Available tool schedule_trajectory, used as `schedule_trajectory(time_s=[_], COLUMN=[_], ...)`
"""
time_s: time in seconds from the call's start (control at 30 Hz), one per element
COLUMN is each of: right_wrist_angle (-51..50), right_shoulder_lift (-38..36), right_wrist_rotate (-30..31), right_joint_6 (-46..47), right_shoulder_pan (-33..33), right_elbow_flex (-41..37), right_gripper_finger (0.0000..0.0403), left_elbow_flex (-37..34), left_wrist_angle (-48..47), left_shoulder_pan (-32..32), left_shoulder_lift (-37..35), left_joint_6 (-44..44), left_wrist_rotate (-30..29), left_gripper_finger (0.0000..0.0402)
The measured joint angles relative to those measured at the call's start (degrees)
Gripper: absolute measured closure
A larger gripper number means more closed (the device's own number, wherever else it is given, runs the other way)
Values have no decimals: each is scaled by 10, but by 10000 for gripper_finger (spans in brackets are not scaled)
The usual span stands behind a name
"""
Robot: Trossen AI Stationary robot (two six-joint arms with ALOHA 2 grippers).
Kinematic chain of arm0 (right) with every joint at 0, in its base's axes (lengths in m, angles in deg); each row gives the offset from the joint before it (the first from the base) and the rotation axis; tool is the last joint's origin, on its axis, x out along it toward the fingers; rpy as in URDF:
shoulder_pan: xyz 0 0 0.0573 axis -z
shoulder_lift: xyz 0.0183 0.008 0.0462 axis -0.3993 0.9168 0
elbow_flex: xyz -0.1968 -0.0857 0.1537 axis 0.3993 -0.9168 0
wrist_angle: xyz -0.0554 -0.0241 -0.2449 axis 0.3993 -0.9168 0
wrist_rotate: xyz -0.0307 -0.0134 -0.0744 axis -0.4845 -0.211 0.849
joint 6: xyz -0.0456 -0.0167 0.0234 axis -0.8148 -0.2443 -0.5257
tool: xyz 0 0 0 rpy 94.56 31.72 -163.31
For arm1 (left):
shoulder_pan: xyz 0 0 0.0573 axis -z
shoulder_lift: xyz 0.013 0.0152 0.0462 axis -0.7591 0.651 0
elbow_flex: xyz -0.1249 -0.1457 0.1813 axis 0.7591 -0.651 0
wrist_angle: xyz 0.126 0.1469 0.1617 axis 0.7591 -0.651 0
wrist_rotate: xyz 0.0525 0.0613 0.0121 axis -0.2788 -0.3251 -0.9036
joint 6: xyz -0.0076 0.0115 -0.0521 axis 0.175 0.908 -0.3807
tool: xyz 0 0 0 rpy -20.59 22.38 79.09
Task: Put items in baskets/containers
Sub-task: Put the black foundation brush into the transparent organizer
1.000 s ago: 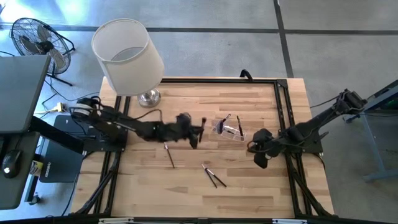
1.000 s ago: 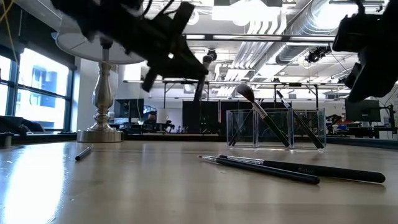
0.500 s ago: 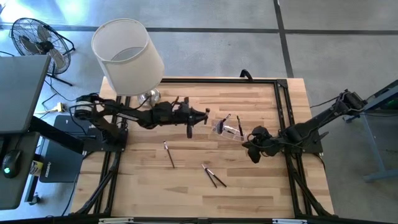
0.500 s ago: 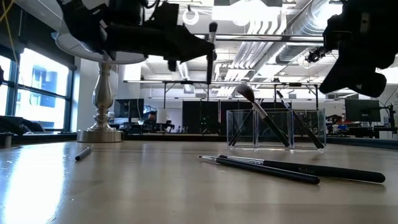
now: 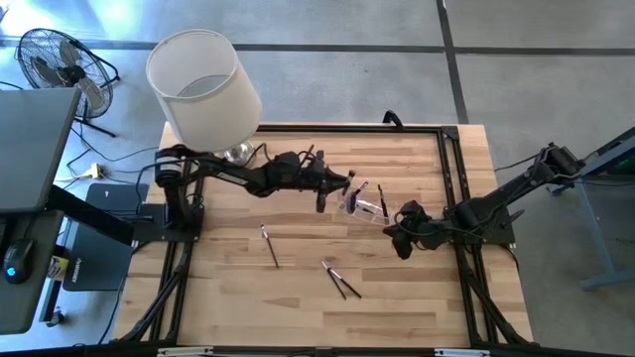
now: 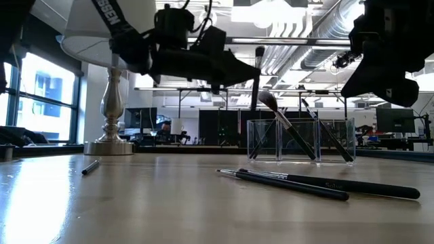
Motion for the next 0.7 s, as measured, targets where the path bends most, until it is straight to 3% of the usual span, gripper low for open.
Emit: schedule_trajectory(time_s=[0.27,0.43,0.7], right_wrist_angle=[-1,-1,-1], right_shoulder_lift=[0,0,0], right_wrist_rotate=[1,3,12], right_joint_6=[14,14,13], right_shoulder_pan=[0,0,0], right_elbow_flex=[0,0,0], right_gripper_finger=[403,403,403], left_elbow_flex=[35,38,39], left_wrist_angle=[10,-6,-61], left_shoulder_pan=[-16,-15,-15], left_shoulder_lift=[51,81,86], left_joint_6=[-35,-46,-48], left_wrist_rotate=[14,13,19], left_gripper_finger=[368,348,342])
